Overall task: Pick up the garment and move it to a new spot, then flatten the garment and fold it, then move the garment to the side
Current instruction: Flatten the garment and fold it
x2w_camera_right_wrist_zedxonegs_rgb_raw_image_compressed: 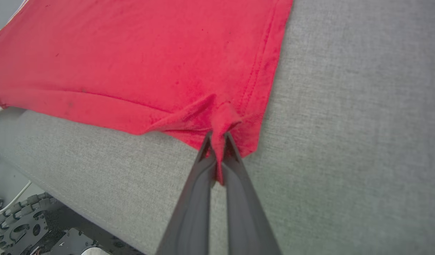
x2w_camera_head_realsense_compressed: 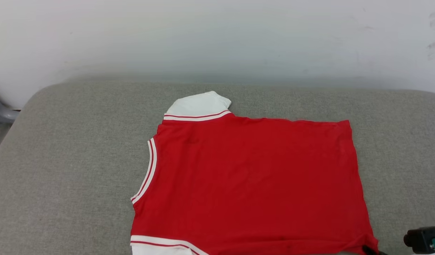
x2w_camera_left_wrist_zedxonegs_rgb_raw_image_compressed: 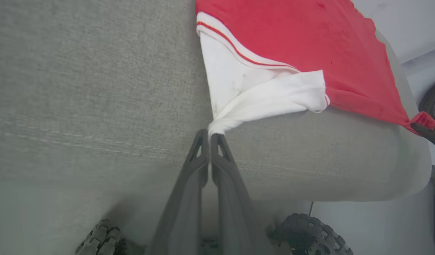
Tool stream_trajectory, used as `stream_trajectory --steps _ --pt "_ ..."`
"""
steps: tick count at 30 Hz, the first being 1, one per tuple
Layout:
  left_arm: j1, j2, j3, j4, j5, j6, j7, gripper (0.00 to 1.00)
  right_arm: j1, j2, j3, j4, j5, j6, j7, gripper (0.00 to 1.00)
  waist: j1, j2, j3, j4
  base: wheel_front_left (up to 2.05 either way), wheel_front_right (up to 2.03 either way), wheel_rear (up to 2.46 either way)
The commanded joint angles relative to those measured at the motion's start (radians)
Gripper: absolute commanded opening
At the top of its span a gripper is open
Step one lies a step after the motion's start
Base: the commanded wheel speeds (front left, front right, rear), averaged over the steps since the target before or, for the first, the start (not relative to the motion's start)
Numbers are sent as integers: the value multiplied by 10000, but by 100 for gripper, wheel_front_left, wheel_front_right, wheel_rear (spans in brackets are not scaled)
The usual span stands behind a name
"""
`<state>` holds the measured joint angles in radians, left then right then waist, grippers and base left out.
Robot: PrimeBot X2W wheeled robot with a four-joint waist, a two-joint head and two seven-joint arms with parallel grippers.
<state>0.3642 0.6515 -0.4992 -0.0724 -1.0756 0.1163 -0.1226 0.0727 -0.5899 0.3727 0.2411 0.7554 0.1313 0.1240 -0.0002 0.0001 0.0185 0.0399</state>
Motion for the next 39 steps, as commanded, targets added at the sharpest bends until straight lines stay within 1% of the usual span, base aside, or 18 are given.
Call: stream_trajectory --steps 1,3,5,10,20,23,29,34,39 --pt "172 65 -14 -64 -126 -22 113 0 229 -41 -118 -128 -90 -13 69 0 2 -1 -60 51 0 0 0" --pt "296 149 -85 -146 -231 -61 294 0 551 -43 -259 -306 -106 -13 137 0 2 -1 -114 92 0 0 0" --pt "419 239 -88 -167 -273 0 379 0 820 -3 -389 -453 -141 -13 209 0 2 -1 -171 123 0 0 0" --pt "418 388 -6 -236 -109 131 262 0 1184 161 -751 -741 -234 -13 332 0 2 -1 -244 172 0 0 0" --pt "-508 769 212 -198 634 146 -12 0 847 526 -1269 -1217 -394 -13 455 0 2 -1 -176 -9 0 0 0" --pt "-1015 941 271 -214 845 52 131 0 668 596 -1280 -1353 -428 -13 543 0 2 -1 -85 -137 0 0 0" --pt "-2284 1227 203 -32 1239 -302 614 0 152 623 -1315 -1488 -459 -13 619 0 2 -1 247 -363 0 0 0" --pt "-3504 1364 164 396 1504 -721 1004 0 -315 508 -1317 -1475 -406 -13 649 0 2 -1 638 -527 0 0 0" --pt "-4689 1341 46 932 1716 -1183 1382 0 -825 485 -1206 -1346 -338 -13 708 0 2 -1 998 -663 0 0 0"
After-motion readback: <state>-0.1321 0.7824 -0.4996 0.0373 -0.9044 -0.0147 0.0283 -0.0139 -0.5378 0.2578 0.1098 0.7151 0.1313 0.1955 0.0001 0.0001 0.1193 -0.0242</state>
